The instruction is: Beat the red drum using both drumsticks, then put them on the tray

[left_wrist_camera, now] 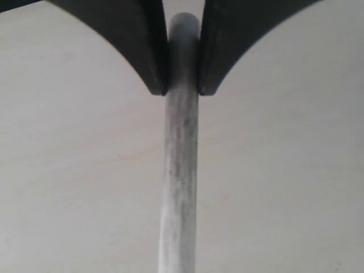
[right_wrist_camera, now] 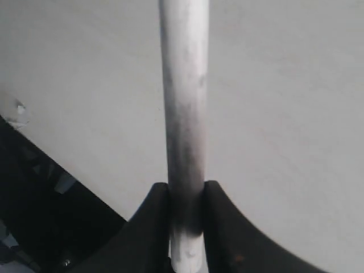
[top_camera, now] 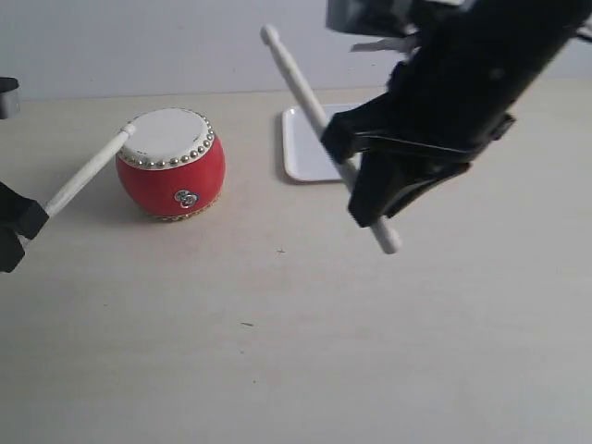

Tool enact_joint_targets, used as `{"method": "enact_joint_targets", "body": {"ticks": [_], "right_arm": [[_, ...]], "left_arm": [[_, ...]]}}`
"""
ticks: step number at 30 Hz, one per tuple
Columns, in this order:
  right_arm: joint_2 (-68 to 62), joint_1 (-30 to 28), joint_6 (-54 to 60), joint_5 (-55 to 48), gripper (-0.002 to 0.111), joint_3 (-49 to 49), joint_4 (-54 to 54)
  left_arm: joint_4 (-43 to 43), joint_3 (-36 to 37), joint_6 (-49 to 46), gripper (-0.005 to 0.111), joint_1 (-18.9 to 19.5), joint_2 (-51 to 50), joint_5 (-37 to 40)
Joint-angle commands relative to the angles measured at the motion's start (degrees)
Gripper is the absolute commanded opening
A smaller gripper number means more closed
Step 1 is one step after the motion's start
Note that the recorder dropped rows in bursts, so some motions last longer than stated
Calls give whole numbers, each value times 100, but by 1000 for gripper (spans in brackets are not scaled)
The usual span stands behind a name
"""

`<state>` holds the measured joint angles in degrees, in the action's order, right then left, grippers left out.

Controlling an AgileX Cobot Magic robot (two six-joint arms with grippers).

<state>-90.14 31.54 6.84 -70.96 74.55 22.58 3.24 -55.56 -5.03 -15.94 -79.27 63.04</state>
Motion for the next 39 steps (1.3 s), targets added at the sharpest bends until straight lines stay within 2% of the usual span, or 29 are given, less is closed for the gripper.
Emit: {"method": "enact_joint_targets", "body": {"ticks": [1, 8, 20, 28, 34, 39], "right_arm": [[-996, 239, 36, 99, 0, 759, -110], [-1919, 620, 20, 99, 0, 1704, -270], [-2658, 650, -217, 99, 0, 1747, 230], [-2740, 650, -217, 99, 0, 2281, 297], [-3488, 650, -232, 99, 0, 2322, 297], [-3404, 650, -246, 99, 0, 2362, 289]], "left_arm": [[103, 9, -72, 0, 2, 131, 74], [63, 9, -108, 0, 2, 221, 47], [50, -258, -218, 0, 2, 134, -581], [50, -258, -180, 0, 2, 26, -318], [61, -258, -180, 0, 2, 64, -347], [158, -258, -229, 0, 2, -111, -837]]}}
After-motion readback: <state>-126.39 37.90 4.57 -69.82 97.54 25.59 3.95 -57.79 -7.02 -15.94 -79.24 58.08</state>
